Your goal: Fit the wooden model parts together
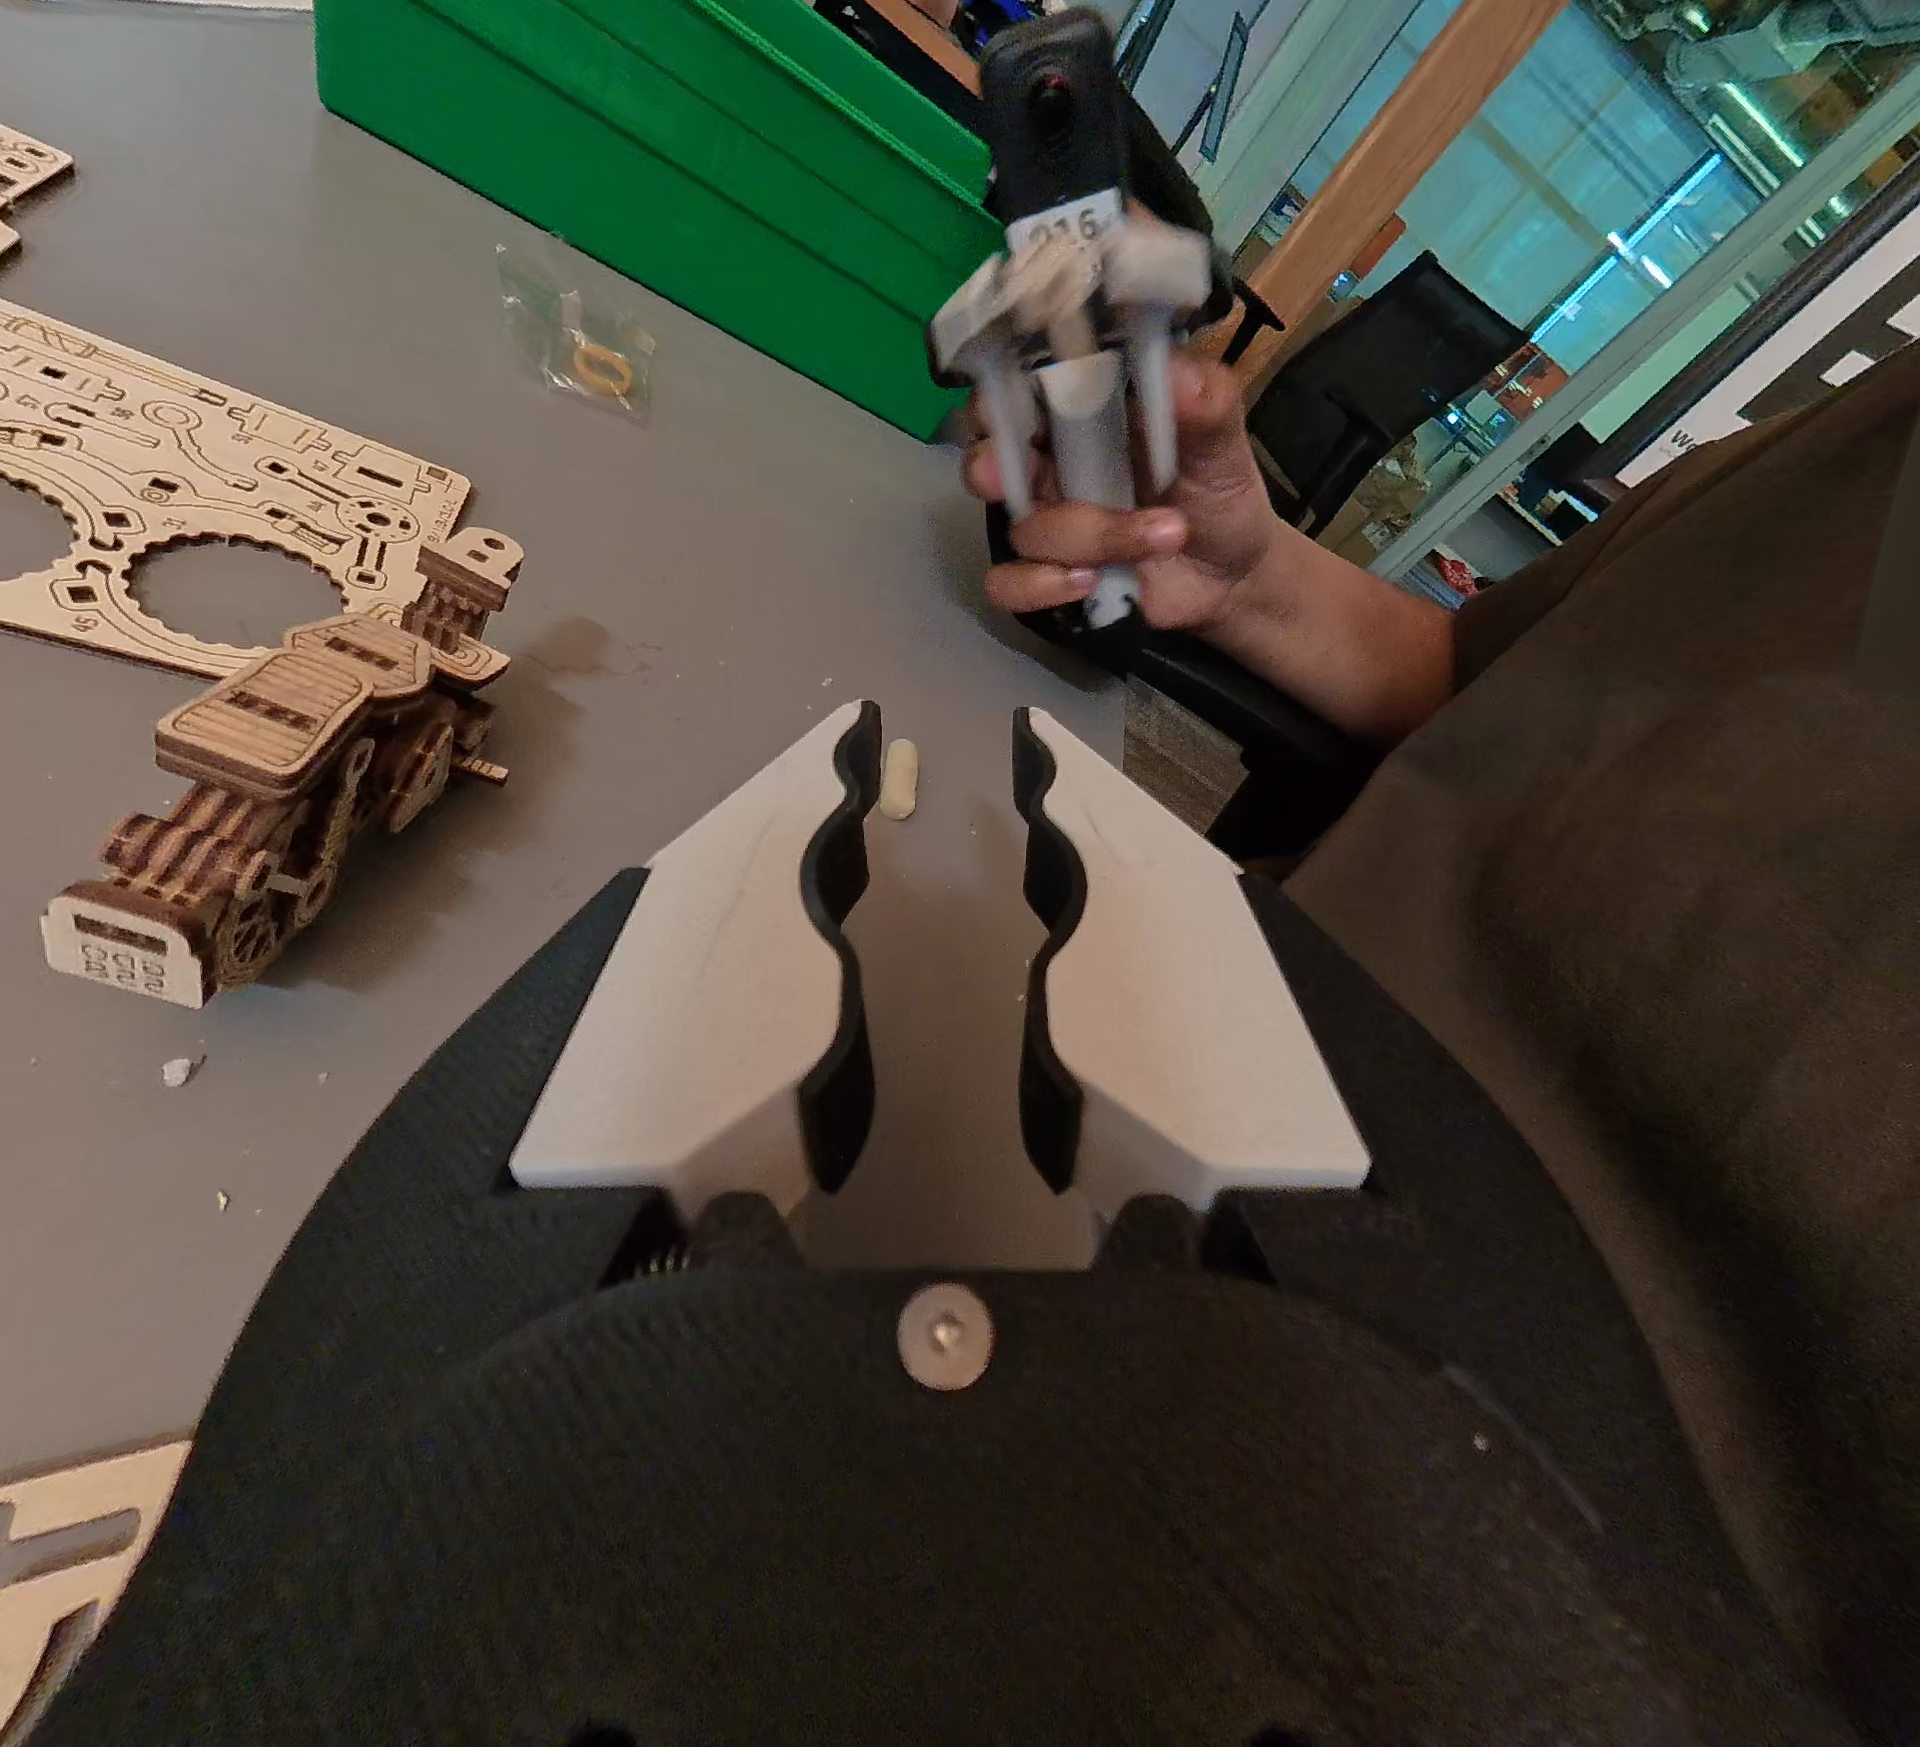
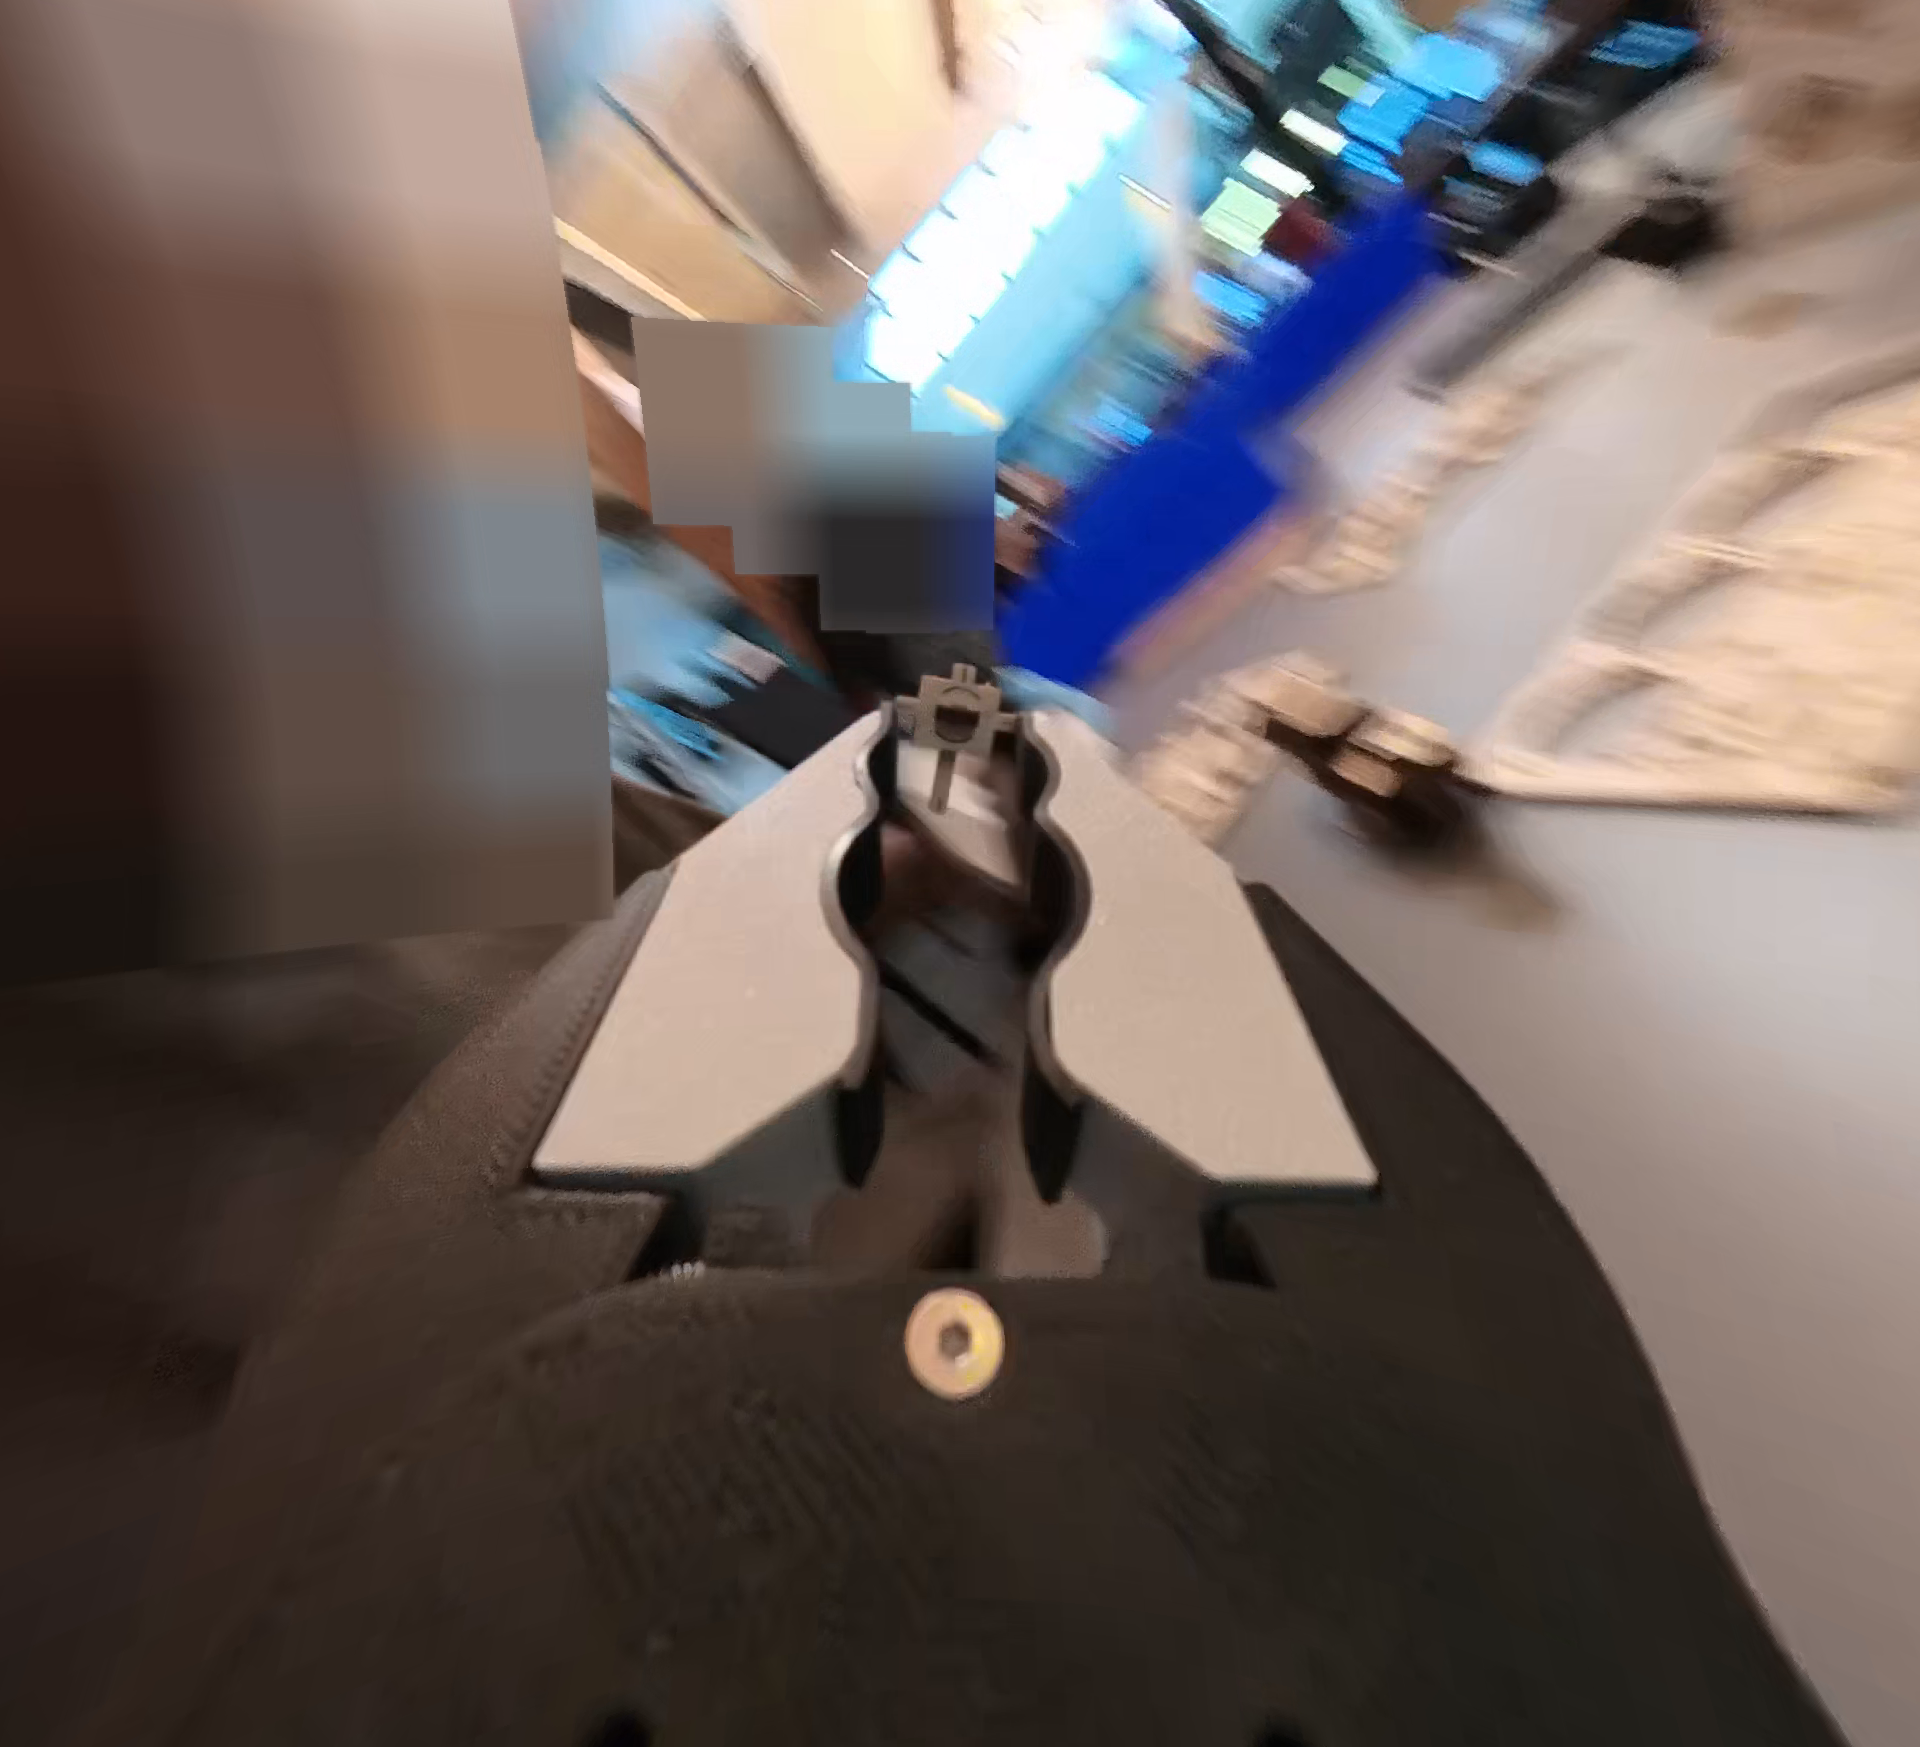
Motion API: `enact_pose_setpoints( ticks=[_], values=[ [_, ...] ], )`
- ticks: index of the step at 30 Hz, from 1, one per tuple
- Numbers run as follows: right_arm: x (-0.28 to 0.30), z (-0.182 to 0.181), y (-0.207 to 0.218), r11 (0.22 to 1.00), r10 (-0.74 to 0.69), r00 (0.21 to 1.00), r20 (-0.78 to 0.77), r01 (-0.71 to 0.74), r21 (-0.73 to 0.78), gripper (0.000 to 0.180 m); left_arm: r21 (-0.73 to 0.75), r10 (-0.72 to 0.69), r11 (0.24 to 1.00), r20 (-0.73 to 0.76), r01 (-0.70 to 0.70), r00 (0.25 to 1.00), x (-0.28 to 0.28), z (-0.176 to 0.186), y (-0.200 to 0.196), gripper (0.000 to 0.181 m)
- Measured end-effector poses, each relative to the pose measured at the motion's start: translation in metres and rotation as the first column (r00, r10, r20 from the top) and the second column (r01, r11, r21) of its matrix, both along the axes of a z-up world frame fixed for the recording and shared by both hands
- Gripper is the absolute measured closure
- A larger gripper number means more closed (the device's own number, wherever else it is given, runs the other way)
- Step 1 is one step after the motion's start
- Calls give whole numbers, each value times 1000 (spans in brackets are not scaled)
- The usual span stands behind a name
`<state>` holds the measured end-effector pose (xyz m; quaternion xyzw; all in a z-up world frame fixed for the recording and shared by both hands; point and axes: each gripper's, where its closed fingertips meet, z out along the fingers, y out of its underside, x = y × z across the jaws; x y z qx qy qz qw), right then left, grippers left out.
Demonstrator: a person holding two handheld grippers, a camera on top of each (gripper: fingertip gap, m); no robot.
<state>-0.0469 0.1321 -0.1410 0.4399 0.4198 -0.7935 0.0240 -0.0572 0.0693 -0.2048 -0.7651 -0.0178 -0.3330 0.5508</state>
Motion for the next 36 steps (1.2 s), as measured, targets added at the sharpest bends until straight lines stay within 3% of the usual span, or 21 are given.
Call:
enact_pose_setpoints(
  ticks=[2, 6, 11, 14, 30, 36],
  values=[
    [-6, -27, -1, 973, -67, 995, 71, 49, 228, 160, 1, 0, 1000, 0, 0, 1000, 0, 0, 0, 158],
    [-10, -71, 3, 799, -163, 979, 124, 57, 599, 159, 0, -1, 1000, 4, 1, 1000, 0, 0, 0, 158],
    [-8, -106, 6, 623, -212, 960, 182, -10, 782, 158, 2, 0, 1000, 2, 0, 1000, 0, 0, 0, 158],
    [-7, -118, 11, 573, -248, 945, 211, -33, 819, 158, 1, 0, 1000, 1, 0, 1000, 0, 0, 0, 158],
    [-6, -126, 22, 725, -285, 879, 382, -63, 686, 158, 3, 1, 1000, -6, -1, 1000, 0, 0, 0, 158],
    [-9, -125, 26, 743, -285, 877, 387, -53, 667, 153, 5, 0, 1000, -4, 0, 1000, 0, 1, 0, 158]
  ],
)
